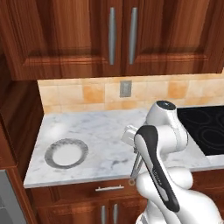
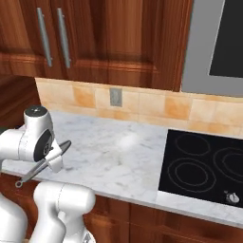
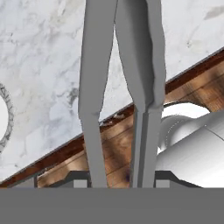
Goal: Pick up the tongs from the counter and place them near the plate next to the oven.
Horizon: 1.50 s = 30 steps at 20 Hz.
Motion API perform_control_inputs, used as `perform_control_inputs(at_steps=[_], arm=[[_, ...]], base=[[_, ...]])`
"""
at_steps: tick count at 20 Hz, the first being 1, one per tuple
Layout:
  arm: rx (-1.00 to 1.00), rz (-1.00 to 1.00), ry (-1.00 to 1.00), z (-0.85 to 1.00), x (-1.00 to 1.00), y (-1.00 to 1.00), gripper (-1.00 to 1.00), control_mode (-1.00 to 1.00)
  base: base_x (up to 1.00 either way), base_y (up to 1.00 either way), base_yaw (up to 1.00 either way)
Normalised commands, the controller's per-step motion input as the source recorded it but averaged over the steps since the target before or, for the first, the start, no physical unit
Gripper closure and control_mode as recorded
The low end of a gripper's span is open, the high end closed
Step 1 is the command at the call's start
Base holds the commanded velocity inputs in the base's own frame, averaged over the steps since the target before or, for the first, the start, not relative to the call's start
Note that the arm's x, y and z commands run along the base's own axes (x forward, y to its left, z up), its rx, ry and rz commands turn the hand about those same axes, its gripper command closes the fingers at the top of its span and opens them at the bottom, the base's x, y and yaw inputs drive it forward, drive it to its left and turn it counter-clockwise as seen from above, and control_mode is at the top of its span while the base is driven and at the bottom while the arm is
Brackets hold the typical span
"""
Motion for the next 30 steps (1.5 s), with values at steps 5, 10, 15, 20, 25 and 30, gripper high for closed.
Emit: perform_control_inputs(at_steps=[5, 10, 15, 20, 25, 30], arm=[[0.00, 0.00, 0.00, 0.00, 0.00, 0.00, 1.00, 1.00], [0.00, 0.00, 0.00, 0.00, 0.00, 0.00, 1.00, 1.00], [0.00, 0.07, 0.06, -0.37, 0.67, 0.01, 1.00, -1.00], [-0.04, 0.20, 0.12, -0.44, 0.93, 0.13, 1.00, -1.00], [-0.18, 0.19, 0.20, -0.38, 0.84, 0.53, 1.00, -1.00], [-0.28, 0.00, 0.30, -0.32, 0.61, 0.75, 1.00, -1.00]], base=[[0.58, 0.64, 0.00], [0.49, 0.39, 0.00], [0.14, 0.03, 0.00], [0.00, 0.00, 0.00], [0.00, 0.00, 0.00], [0.00, 0.00, 0.00]])
